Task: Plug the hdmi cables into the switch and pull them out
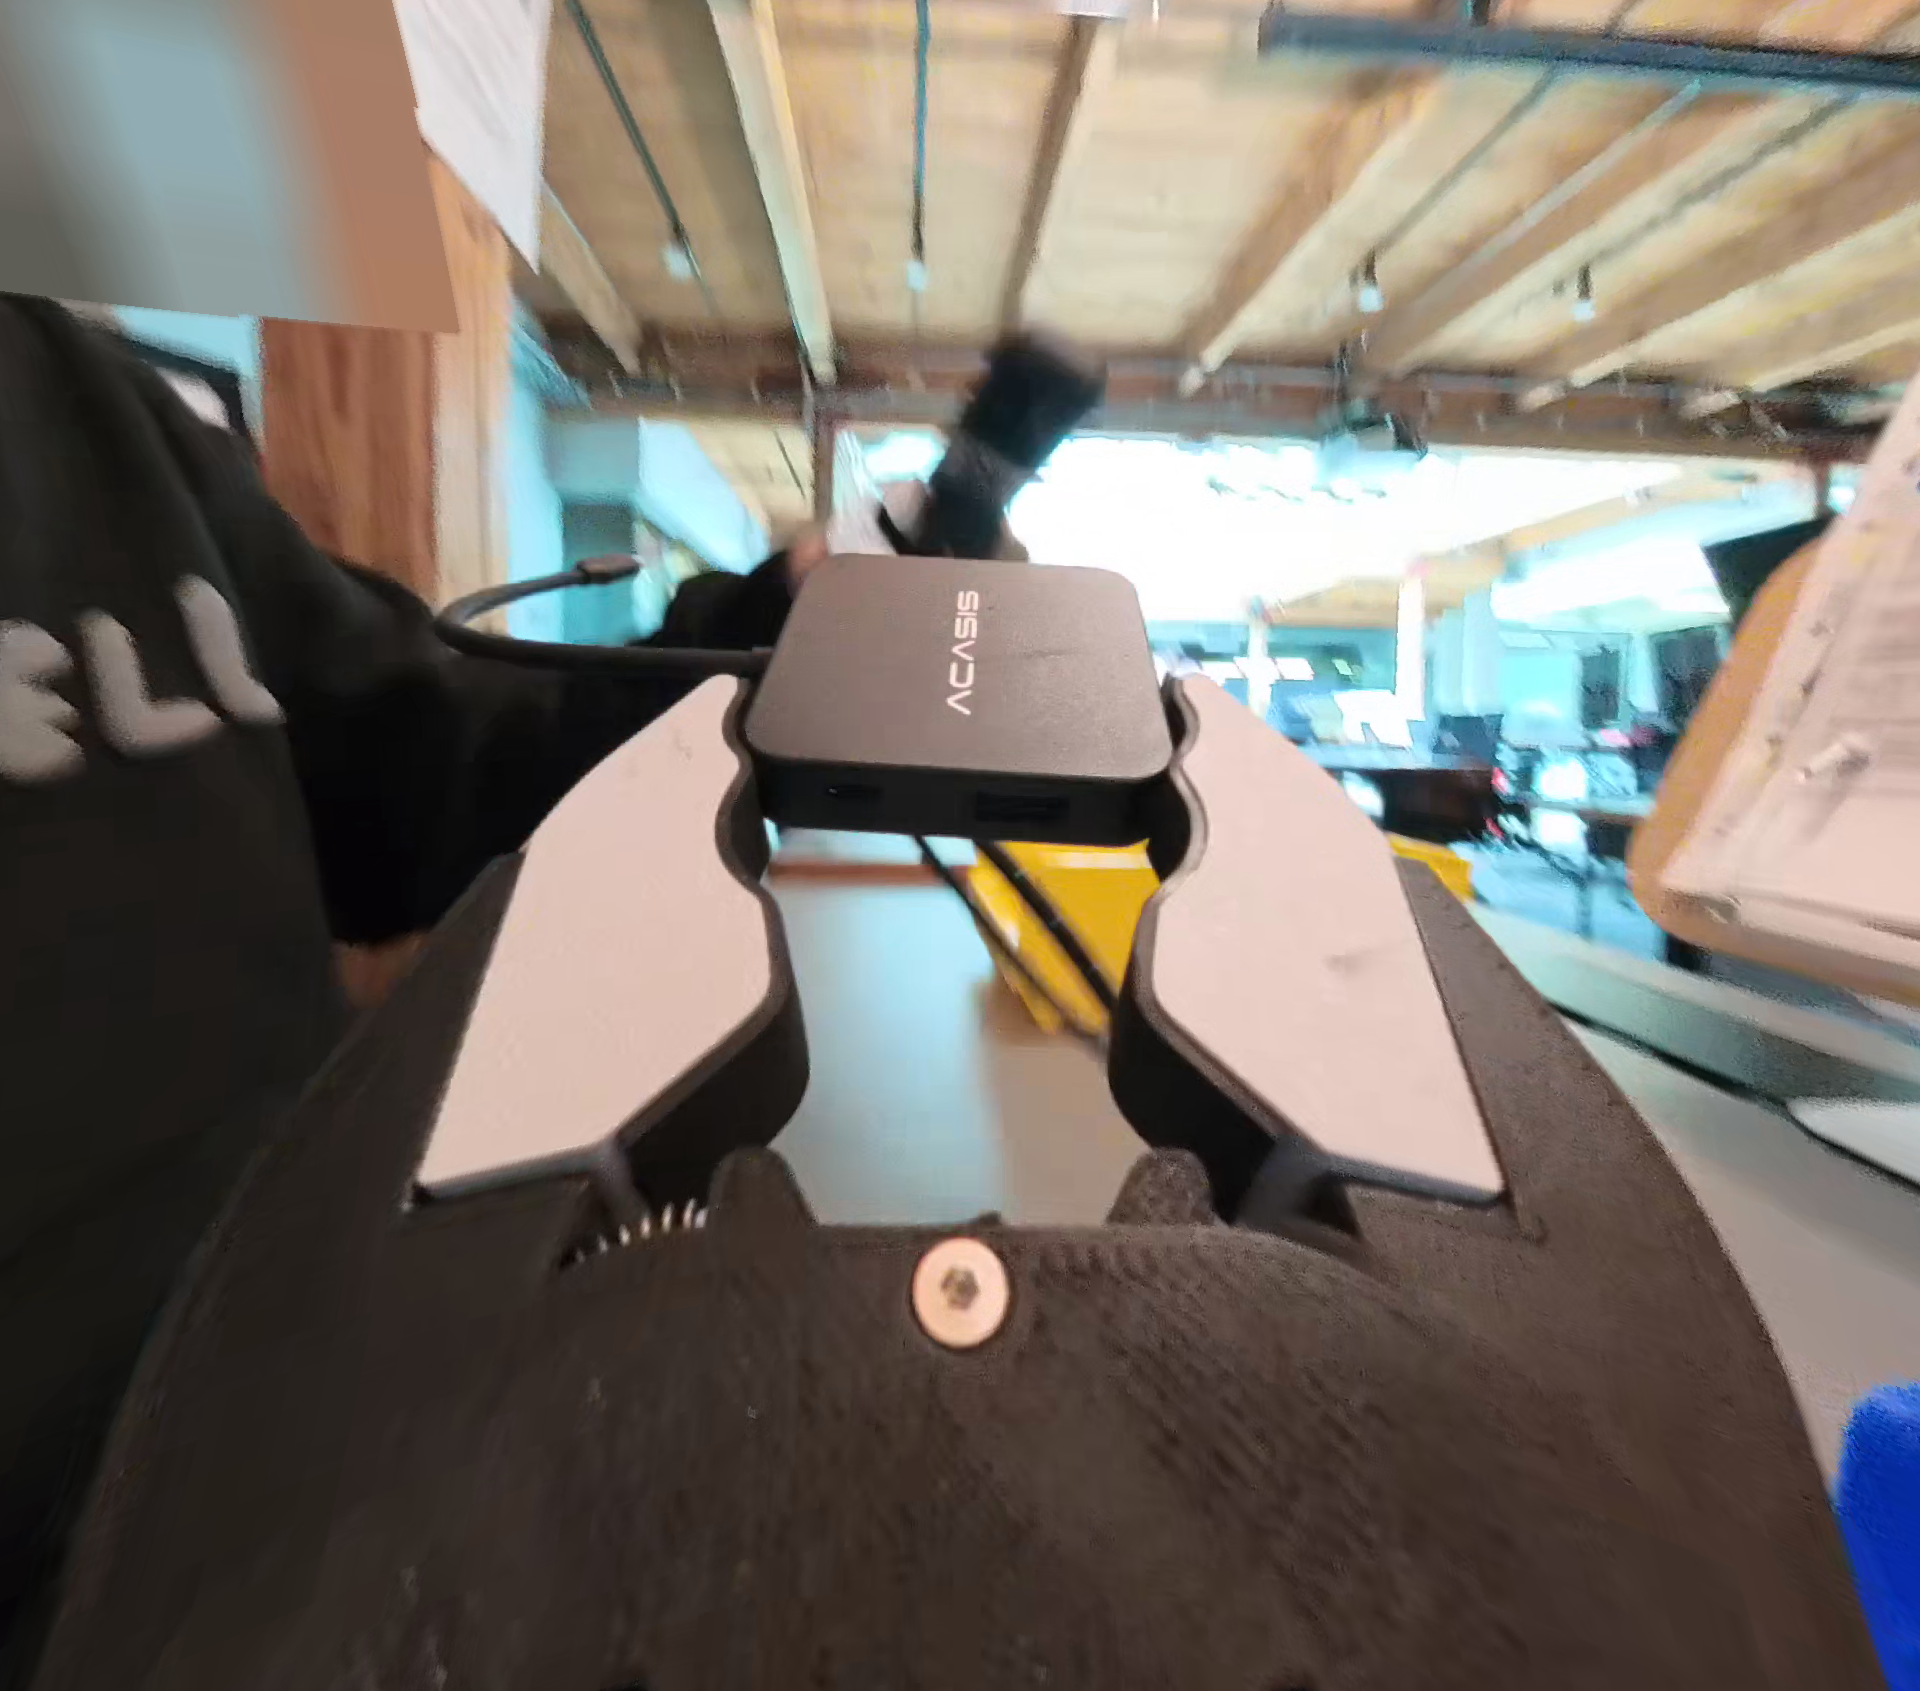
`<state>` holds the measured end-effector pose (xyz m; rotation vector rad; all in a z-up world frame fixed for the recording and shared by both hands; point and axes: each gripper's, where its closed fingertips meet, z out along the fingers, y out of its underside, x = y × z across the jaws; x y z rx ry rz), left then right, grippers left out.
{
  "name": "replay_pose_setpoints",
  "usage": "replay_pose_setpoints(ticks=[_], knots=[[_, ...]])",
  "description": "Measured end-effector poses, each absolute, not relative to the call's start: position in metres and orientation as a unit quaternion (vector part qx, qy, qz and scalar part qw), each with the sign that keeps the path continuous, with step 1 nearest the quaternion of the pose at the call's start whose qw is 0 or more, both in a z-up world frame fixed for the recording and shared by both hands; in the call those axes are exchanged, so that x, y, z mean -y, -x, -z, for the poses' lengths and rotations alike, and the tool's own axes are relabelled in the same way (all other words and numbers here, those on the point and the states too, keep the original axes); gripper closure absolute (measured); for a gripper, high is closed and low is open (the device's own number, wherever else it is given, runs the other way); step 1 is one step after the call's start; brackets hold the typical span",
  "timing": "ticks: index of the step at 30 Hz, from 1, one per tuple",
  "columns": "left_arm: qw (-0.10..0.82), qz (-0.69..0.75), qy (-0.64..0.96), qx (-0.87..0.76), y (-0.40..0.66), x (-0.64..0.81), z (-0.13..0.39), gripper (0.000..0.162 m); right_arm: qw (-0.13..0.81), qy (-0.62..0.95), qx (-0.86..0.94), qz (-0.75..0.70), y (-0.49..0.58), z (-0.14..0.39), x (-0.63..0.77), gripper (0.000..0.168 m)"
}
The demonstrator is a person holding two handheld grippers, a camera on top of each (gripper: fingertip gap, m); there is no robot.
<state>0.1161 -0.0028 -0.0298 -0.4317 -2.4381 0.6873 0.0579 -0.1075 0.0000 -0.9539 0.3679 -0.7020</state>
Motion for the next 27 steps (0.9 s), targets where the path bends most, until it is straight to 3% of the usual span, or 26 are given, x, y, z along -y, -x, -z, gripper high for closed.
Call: replay_pose_setpoints(ticks=[4, 8, 9, 13, 15, 23, 27], knots=[[0.519, -0.191, 0.141, 0.821, -0.099, -0.022, 0.035, 0.151, 0.837, 0.414, -0.158, 0.322, -0.050, -0.010, 0.114, 0.095], [0.552, -0.184, 0.031, 0.813, -0.124, 0.006, 0.070, 0.150, 0.809, 0.453, -0.167, 0.336, -0.059, 0.000, 0.103, 0.095], [0.525, -0.213, 0.010, 0.824, -0.136, 0.020, 0.074, 0.150, 0.803, 0.460, -0.171, 0.338, -0.062, 0.003, 0.103, 0.095], [0.230, -0.259, -0.011, 0.938, -0.220, 0.052, 0.122, 0.147, 0.792, 0.472, -0.187, 0.339, -0.068, 0.008, 0.102, 0.095], [0.142, -0.257, 0.020, 0.956, -0.239, 0.058, 0.136, 0.148, 0.784, 0.484, -0.189, 0.340, -0.070, 0.011, 0.099, 0.095], [-0.069, -0.211, 0.168, 0.961, -0.252, 0.070, 0.191, 0.149, 0.762, 0.516, -0.195, 0.340, -0.077, 0.021, 0.090, 0.095], [-0.056, -0.218, 0.124, 0.966, -0.252, 0.076, 0.195, 0.148, 0.752, 0.530, -0.197, 0.339, -0.079, 0.026, 0.086, 0.095]])
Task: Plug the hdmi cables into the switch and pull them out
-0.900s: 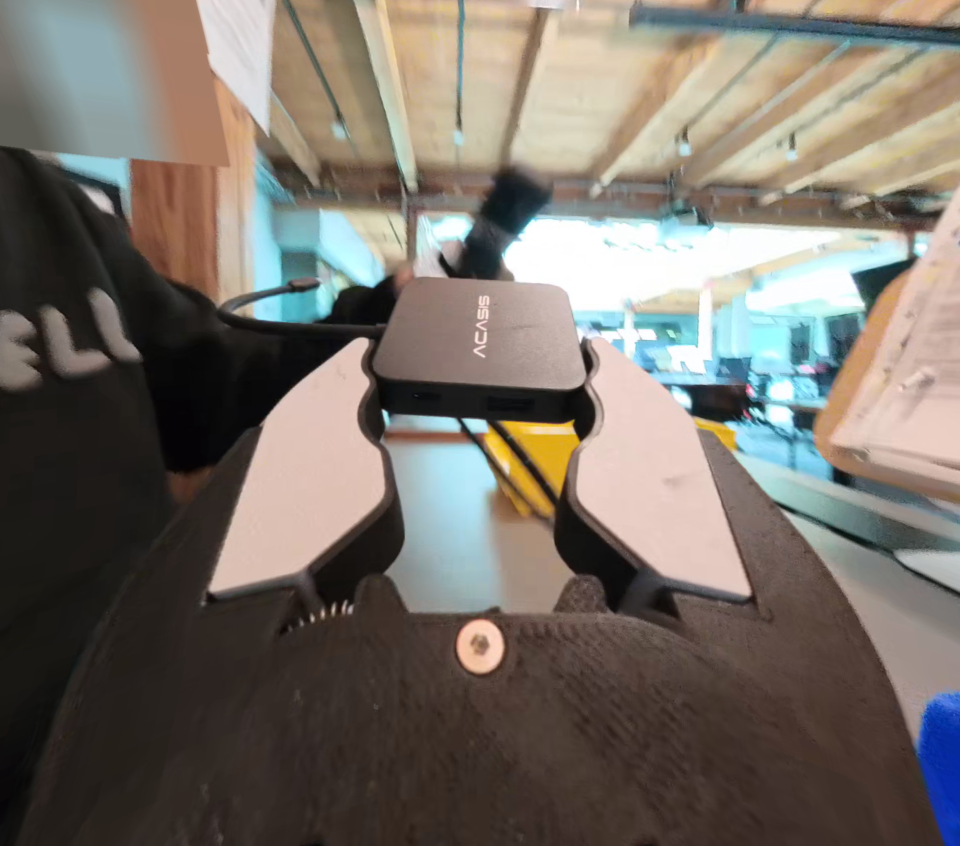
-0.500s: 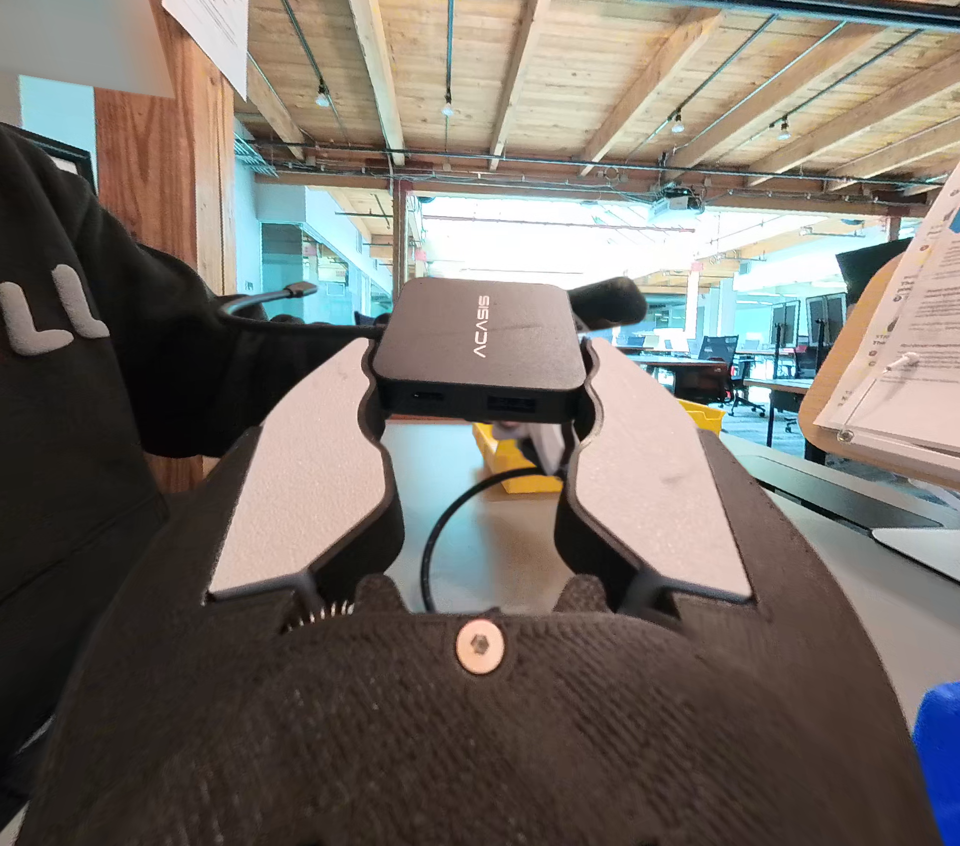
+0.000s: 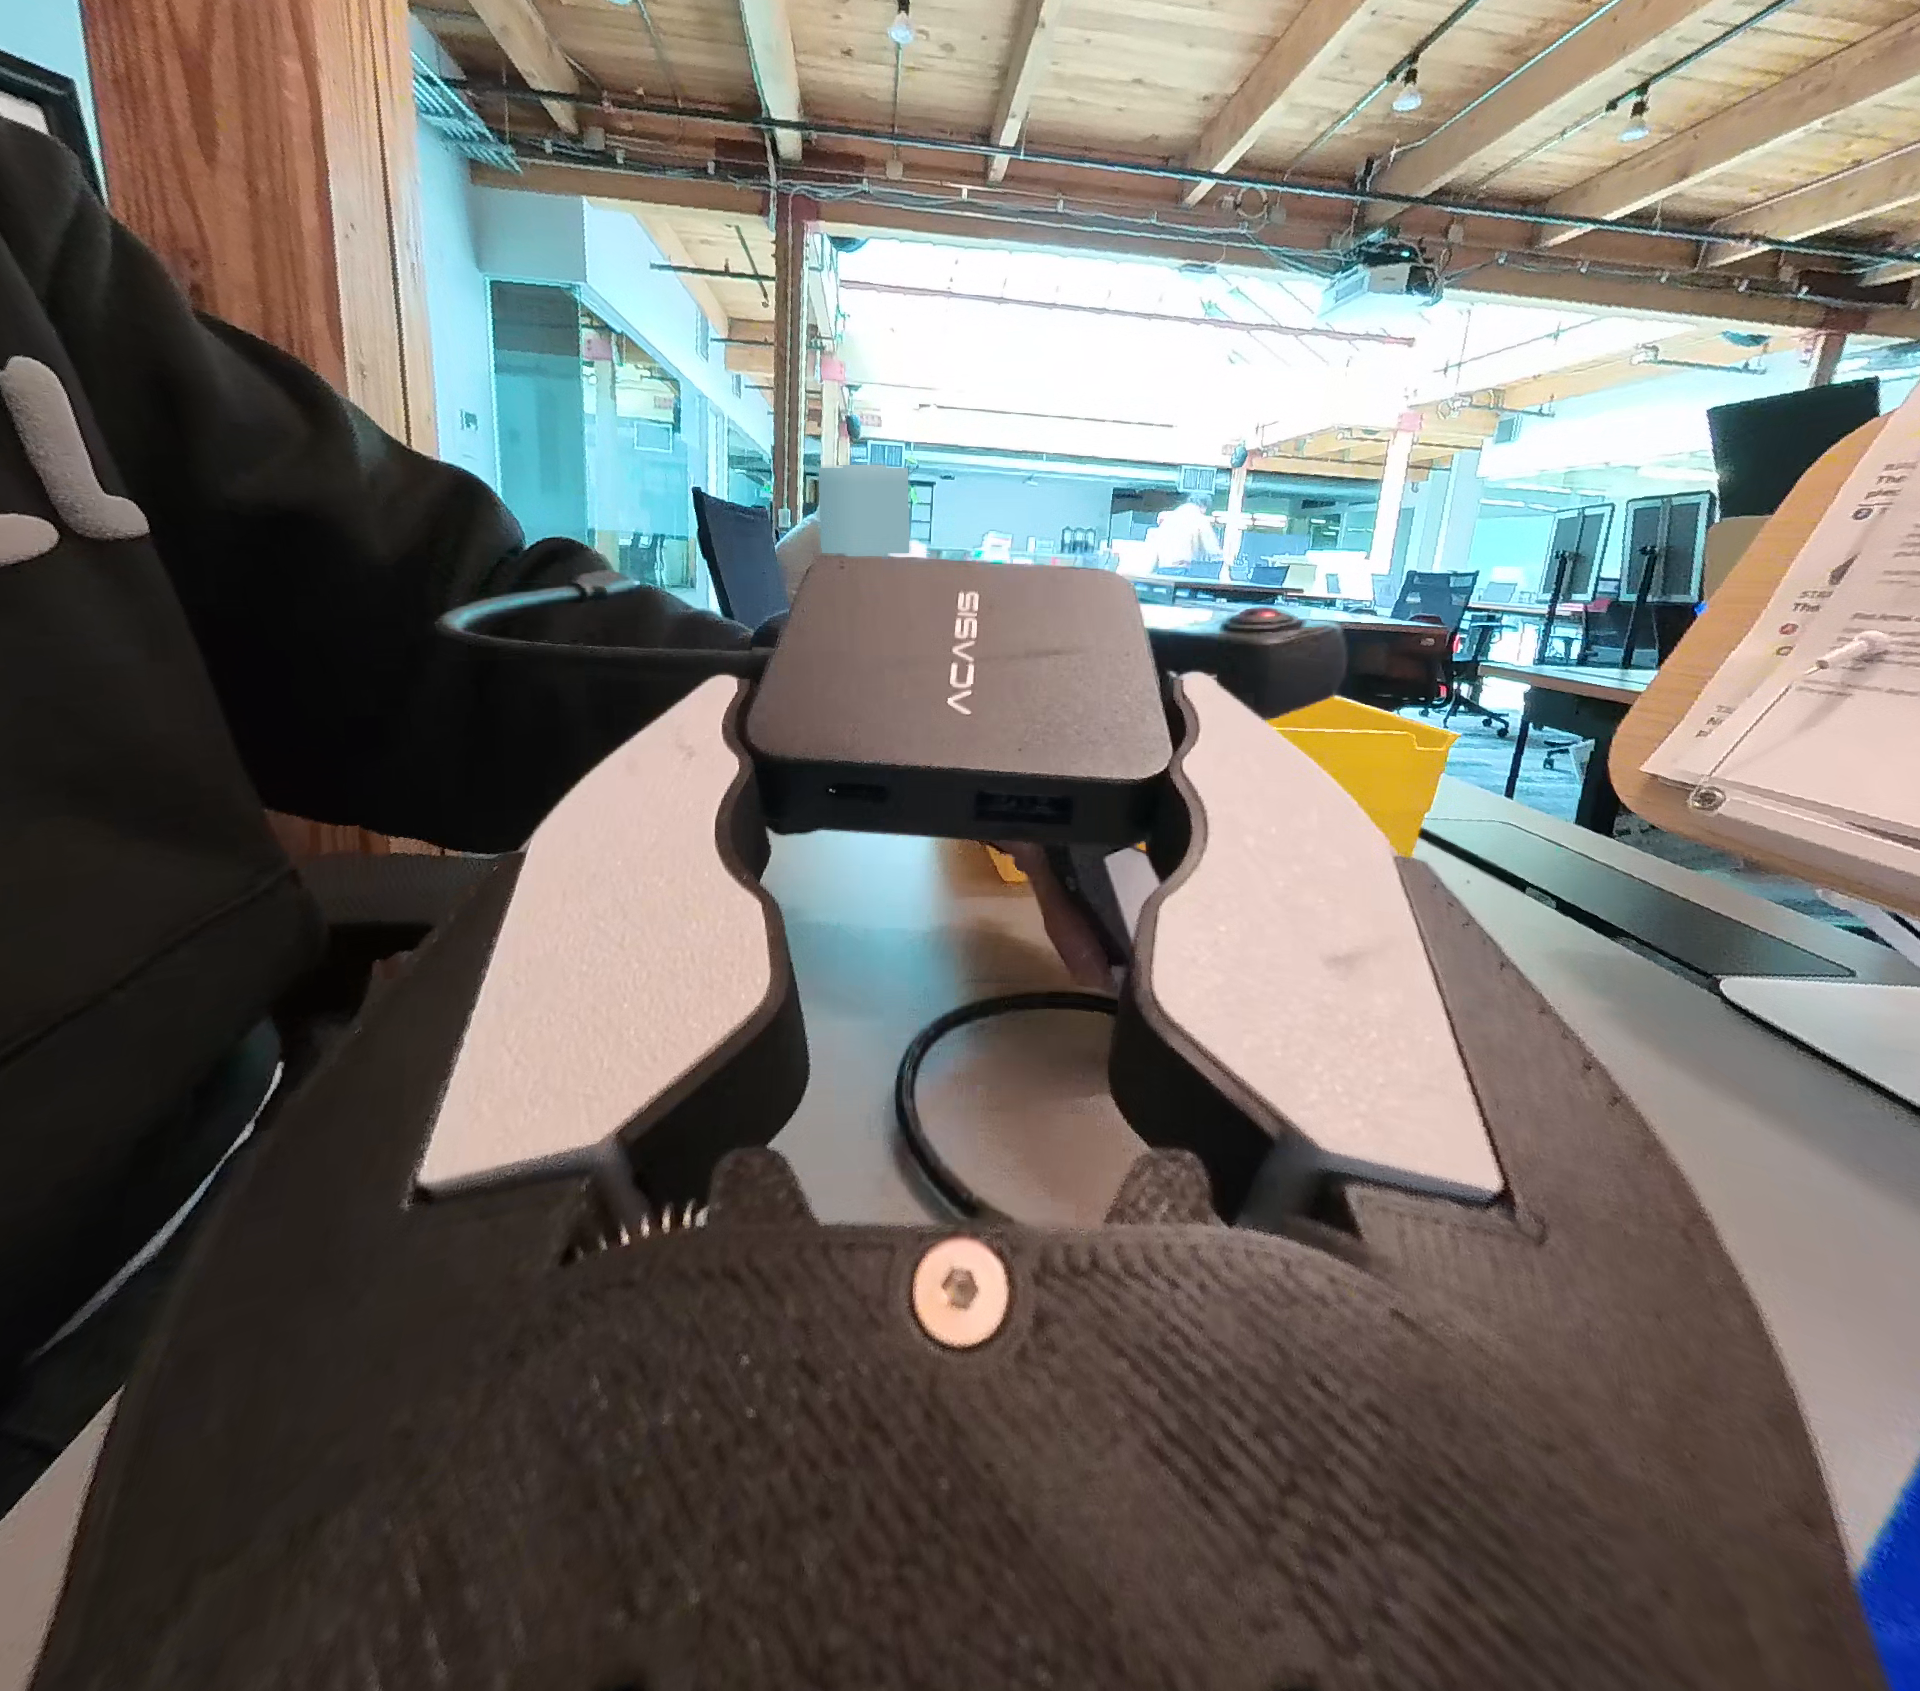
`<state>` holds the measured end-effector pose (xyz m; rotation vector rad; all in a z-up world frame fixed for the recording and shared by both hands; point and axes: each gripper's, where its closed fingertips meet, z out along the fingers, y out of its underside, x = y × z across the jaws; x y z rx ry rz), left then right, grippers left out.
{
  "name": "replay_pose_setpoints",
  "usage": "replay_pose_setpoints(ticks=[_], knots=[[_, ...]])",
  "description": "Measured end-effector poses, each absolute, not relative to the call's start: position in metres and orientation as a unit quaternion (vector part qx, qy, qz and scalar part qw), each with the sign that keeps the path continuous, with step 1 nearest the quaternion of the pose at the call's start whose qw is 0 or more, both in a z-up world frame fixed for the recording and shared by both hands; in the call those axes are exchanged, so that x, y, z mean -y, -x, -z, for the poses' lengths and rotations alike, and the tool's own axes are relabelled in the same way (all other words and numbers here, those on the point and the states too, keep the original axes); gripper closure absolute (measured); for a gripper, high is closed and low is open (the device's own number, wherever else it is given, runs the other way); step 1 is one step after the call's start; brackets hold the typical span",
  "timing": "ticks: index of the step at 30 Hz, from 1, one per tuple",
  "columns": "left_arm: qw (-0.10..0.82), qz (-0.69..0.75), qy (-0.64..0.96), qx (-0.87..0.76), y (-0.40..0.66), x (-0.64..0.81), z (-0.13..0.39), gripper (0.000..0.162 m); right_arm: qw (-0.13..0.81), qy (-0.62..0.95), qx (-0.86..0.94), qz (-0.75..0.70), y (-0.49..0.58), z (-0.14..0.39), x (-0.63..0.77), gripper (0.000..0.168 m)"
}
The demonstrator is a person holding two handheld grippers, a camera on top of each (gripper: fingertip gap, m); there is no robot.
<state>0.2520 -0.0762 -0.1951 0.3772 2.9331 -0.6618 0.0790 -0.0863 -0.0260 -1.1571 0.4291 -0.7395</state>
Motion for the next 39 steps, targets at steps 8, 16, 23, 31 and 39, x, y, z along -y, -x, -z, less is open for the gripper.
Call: replay_pose_setpoints(ticks=[8, 16, 23, 31, 39], knots=[[-0.013, 0.277, -0.060, -0.959, -0.253, 0.085, 0.197, 0.145, 0.744, 0.539, -0.201, 0.340, -0.082, 0.029, 0.085, 0.095], [0.042, 0.278, -0.124, -0.951, -0.246, 0.083, 0.195, 0.152, 0.692, 0.565, -0.240, 0.380, -0.096, 0.043, 0.093, 0.095], [-0.096, 0.208, -0.234, -0.945, -0.196, 0.048, 0.133, 0.152, 0.701, 0.595, -0.228, 0.319, -0.091, 0.052, 0.078, 0.095], [-0.161, 0.135, -0.359, -0.909, -0.140, 0.012, 0.059, 0.152, 0.706, 0.620, -0.201, 0.278, -0.084, 0.059, 0.063, 0.095], [-0.162, 0.088, -0.370, -0.911, -0.125, 0.010, 0.067, 0.152, 0.704, 0.634, -0.184, 0.261, -0.079, 0.063, 0.054, 0.095]])
